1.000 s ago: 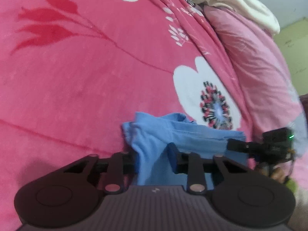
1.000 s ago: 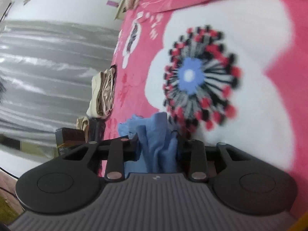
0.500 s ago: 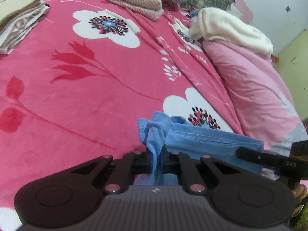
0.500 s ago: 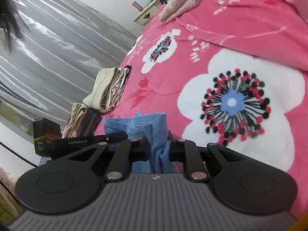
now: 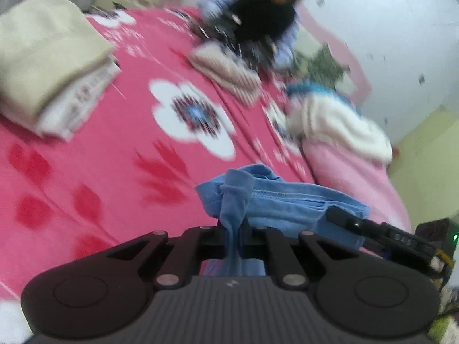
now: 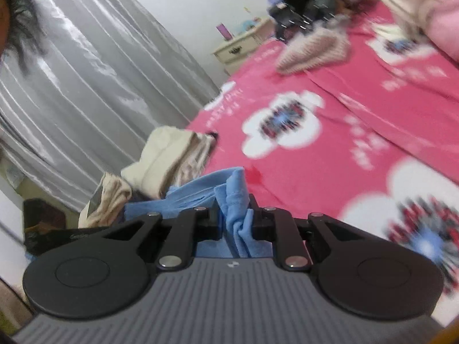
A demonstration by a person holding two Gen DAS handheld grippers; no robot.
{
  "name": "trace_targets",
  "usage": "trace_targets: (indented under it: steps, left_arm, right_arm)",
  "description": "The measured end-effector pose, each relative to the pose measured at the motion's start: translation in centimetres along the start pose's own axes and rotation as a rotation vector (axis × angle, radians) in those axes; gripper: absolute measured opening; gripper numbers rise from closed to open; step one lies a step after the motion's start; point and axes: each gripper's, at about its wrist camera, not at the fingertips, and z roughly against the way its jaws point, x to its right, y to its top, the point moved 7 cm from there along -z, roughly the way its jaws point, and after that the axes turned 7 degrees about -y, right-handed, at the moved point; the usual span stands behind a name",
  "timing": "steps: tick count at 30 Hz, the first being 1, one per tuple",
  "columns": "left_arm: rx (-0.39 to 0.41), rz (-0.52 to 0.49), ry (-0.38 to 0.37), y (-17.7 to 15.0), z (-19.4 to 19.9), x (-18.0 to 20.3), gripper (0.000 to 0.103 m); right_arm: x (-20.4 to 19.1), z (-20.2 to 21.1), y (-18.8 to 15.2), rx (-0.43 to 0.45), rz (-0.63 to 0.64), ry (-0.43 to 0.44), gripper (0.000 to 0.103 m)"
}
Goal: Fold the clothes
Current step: 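Lift the folded T-shirt with both tools and carry it to the clothes stack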
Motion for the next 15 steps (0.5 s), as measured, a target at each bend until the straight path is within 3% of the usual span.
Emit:
trace_targets:
  steps: [8, 15]
  left_arm:
    - [0.198, 0.015, 0.030, 9.3, 6.3, -5.4, 0.007]
    - [0.341, 0.055, 0.046, 15.3, 10.8, -9.2, 0.007]
  right_arm:
    - [-9.7, -10.5, 6.2, 0.073, 0.103, 0.075, 0.013]
    - [-17.8, -17.6, 11.1, 0.089, 0.211, 0.171, 0.013]
